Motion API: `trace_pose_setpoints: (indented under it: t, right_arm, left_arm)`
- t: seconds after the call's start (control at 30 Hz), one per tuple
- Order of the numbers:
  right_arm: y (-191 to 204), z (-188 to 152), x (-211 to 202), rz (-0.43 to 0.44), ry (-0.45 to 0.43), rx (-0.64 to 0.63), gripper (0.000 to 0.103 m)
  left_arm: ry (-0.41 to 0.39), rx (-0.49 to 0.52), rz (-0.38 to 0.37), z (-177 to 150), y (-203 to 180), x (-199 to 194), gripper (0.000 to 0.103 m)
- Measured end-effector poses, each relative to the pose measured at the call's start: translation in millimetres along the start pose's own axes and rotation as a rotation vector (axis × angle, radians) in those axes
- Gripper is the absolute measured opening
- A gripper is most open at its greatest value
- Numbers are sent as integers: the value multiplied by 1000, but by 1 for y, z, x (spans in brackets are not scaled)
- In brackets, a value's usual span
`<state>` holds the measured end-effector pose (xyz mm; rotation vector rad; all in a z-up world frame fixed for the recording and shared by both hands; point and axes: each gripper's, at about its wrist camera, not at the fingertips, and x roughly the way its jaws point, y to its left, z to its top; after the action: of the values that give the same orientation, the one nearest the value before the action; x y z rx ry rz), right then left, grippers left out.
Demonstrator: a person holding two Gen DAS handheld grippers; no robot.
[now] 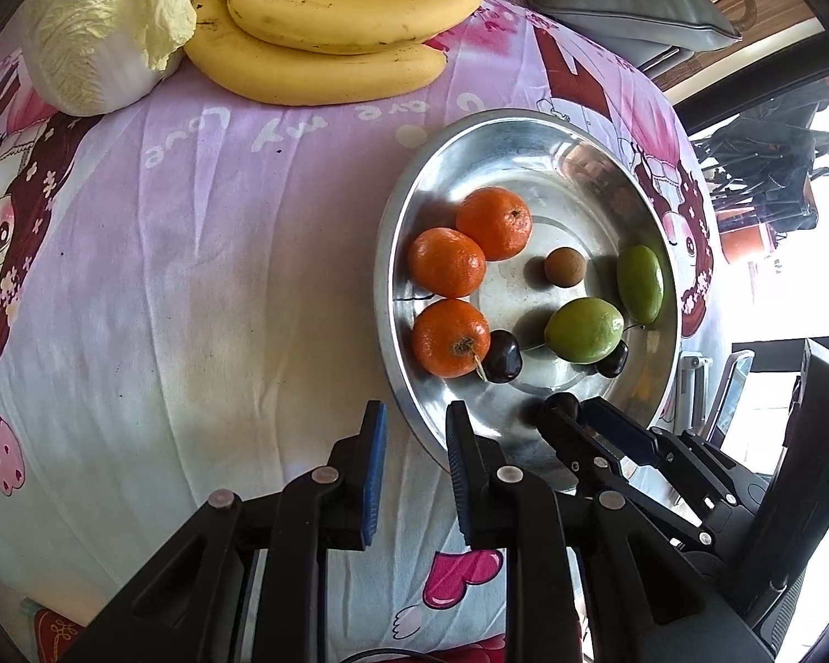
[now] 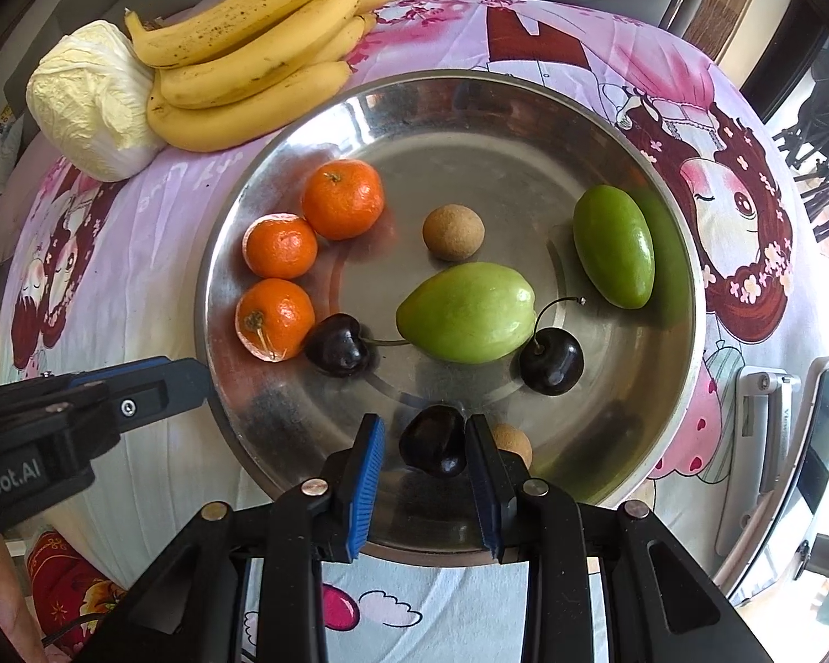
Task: Organize fruits
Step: 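Lower both dark cherries into the steel bowl and open both grippers, then withdraw both open grippers away from the bowl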
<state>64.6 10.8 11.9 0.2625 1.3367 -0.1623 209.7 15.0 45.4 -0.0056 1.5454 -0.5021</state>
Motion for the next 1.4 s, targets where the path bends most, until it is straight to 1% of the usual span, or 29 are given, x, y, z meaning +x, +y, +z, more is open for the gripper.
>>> trace_pose_setpoints:
  t: [0.03,0.07,0.1,0.13,0.2,0.3,0.4,0.47,0.53,0.67,0.7,0.77,0.93,0.97,1.07,1.17,1.27,1.4]
  right_arm:
    - [0,-2,0,-2,0,2,35]
    - [1,-3,-2,-4,1,5,36]
    - [2,-4,-2,-2,0,8,43]
    - [3,-4,-3,-2,-2,10,52]
    - [8,-5,-5,-13,-10,7,60]
    - [16,-5,-8,-17,-16,-1,62]
    - [22,-5,-9,-19,-20,0,68]
    - [27,-4,-10,-22,-21,0,72]
    - [31,-4,-9,-23,-22,-4,78]
    - [32,-3,-3,-35,-11,-1,81]
    - [33,-3,-2,-37,-10,3,84]
    - [33,-3,0,-43,-13,13,88]
    - [25,-2,-1,-35,-24,45,101]
    - [24,-2,0,-35,-25,50,103]
    - [20,-1,-2,-31,-26,64,103]
    - [19,-3,-2,-32,-26,80,103]
    - [19,-9,-5,-37,-30,87,103]
    - [27,-21,-6,-21,-37,79,103]
  left_arm:
    - [2,-8,4,0,3,0,33]
    - [2,-18,10,0,7,0,46]
    - [-4,-30,23,-1,11,-1,53]
    - [-15,-43,45,-1,15,-2,61]
    - [-40,-52,91,-1,21,-5,62]
    - [-48,-45,143,-2,28,-5,63]
    - [-55,-42,185,-3,36,-3,67]
    - [-53,-52,200,-6,44,-2,70]
    - [-46,-68,209,-8,52,0,70]
    - [-44,-76,240,-9,59,3,70]
    - [-48,-75,245,-9,60,3,71]
    - [-54,-75,242,-10,62,2,79]
    - [-66,-74,221,-11,63,2,80]
    - [-70,-73,221,-15,66,1,80]
    - [-84,-71,217,-23,70,-1,82]
    - [-99,-71,199,-32,78,-4,82]
    - [-123,-73,210,-42,88,-7,82]
    - [-125,-85,207,-56,100,-11,82]
